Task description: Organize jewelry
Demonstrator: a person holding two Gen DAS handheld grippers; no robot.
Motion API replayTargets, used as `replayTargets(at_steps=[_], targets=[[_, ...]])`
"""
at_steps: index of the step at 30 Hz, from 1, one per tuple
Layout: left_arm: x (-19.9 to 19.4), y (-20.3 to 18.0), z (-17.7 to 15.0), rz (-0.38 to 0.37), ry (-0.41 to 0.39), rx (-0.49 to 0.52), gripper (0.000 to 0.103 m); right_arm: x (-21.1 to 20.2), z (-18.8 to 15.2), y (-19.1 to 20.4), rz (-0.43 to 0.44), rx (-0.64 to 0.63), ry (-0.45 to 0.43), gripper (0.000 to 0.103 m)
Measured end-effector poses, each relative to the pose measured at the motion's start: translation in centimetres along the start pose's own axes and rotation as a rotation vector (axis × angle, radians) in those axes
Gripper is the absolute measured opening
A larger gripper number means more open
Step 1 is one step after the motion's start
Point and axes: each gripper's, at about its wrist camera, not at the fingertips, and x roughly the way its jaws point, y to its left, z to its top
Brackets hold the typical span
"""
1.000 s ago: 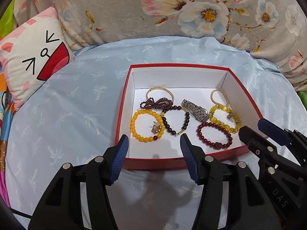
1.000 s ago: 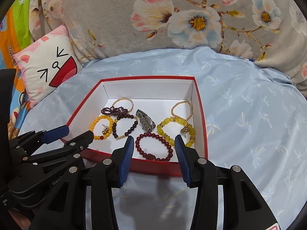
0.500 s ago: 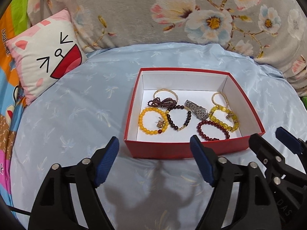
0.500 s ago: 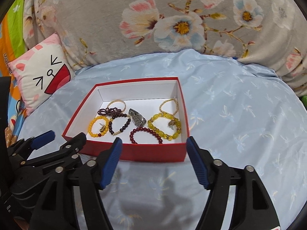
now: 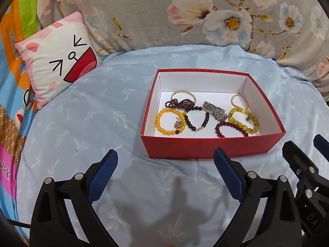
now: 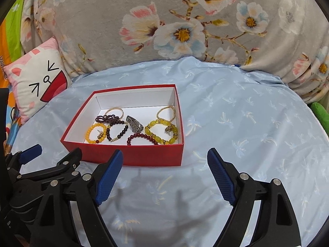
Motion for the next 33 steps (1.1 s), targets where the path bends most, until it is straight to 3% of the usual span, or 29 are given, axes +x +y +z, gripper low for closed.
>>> replayTargets(at_steps=[33], targets=[[-0.4,0.4,1.5,0.031,-0.008,-0.017,0.090,0.1,1.6,0.5,-0.004,0.004,0.000,0.081]])
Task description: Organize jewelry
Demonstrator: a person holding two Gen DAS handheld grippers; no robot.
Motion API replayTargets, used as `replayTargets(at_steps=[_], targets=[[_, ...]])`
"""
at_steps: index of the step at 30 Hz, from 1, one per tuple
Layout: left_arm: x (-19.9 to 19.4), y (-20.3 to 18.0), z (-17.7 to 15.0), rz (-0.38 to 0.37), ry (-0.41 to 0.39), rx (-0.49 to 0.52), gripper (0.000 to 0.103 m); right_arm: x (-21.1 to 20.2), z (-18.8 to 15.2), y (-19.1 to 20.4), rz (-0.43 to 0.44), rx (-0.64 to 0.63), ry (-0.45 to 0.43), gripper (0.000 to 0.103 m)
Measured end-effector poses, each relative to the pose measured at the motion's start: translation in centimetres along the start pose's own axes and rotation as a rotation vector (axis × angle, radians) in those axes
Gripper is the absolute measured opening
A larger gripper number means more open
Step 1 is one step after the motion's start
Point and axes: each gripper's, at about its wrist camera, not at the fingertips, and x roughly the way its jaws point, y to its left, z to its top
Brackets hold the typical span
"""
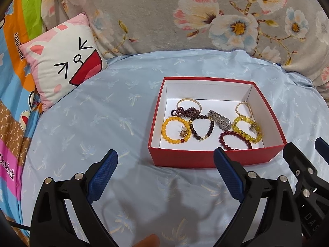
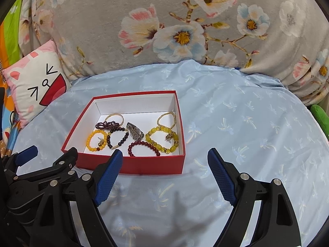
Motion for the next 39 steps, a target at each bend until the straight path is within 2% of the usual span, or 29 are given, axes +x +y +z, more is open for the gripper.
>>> replayTargets(at_steps=[39], targets=[[0.19,-0.66,-0.06,0.011,0.014,0.016,0.090,0.28,-0.01,-0.49,0.006,0.015,0.013,0.081]])
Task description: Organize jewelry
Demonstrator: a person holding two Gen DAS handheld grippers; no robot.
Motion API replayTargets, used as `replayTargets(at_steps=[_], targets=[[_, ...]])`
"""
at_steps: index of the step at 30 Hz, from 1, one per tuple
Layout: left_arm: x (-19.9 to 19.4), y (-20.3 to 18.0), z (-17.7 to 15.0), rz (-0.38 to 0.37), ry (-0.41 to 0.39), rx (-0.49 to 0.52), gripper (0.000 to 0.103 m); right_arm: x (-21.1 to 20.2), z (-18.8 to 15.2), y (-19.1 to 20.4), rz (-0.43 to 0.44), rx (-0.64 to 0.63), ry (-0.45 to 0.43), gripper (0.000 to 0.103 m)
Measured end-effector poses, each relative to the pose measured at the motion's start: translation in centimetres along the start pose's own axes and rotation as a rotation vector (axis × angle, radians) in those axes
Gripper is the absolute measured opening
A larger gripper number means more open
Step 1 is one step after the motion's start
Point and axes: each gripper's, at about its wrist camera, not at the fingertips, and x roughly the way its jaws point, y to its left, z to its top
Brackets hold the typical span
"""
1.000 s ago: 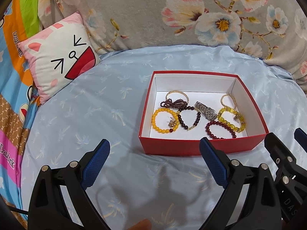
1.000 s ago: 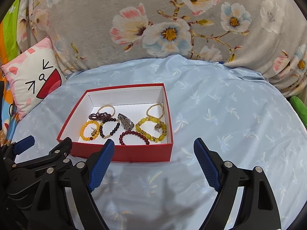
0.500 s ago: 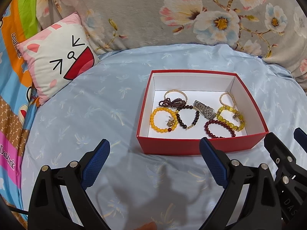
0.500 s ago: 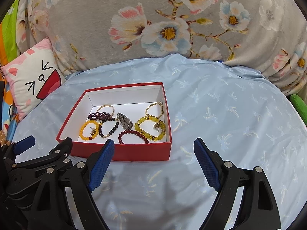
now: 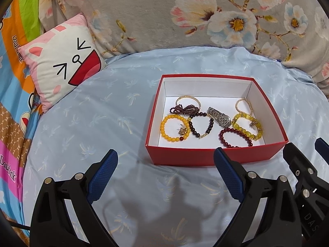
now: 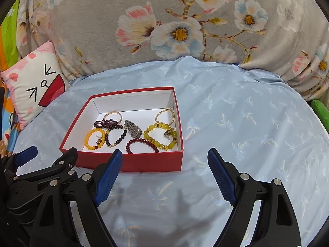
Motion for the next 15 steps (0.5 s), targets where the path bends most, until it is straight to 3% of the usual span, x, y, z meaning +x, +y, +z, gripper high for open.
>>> replayTargets(at_steps=[15], targets=[[0.59,-0.07,-0.18,0.016,0.017,0.011,0.090,0.19,-0.24,0.23,-0.011,-0.006,0.003,0.081]])
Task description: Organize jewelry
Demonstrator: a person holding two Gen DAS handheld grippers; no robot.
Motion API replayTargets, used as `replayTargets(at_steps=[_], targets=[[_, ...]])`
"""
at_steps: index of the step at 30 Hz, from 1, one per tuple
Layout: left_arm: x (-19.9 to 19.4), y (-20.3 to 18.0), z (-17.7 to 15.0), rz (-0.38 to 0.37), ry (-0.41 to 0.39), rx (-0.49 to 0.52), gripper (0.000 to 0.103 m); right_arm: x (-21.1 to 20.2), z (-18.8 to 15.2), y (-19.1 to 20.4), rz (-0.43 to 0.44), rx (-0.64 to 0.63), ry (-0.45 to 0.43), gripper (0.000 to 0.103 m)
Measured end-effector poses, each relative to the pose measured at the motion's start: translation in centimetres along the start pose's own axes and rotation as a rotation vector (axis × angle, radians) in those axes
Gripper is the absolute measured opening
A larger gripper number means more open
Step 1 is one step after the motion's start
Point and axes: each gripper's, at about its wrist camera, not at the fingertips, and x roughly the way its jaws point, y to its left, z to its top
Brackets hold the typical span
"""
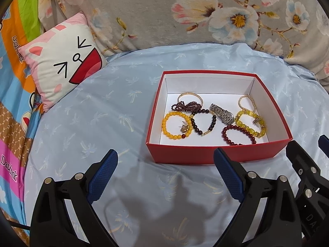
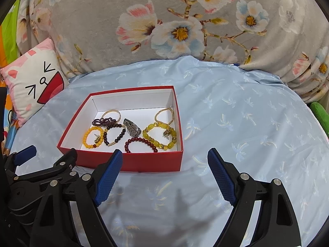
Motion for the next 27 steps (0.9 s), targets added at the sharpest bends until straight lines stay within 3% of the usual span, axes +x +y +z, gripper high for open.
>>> replayTargets(at_steps=[27], targets=[[0.41,-0.35,0.03,-0.009,0.003,0.008,0.089,0.38,-0.27,-0.14,-0.002,0.006,0.003,0.081]])
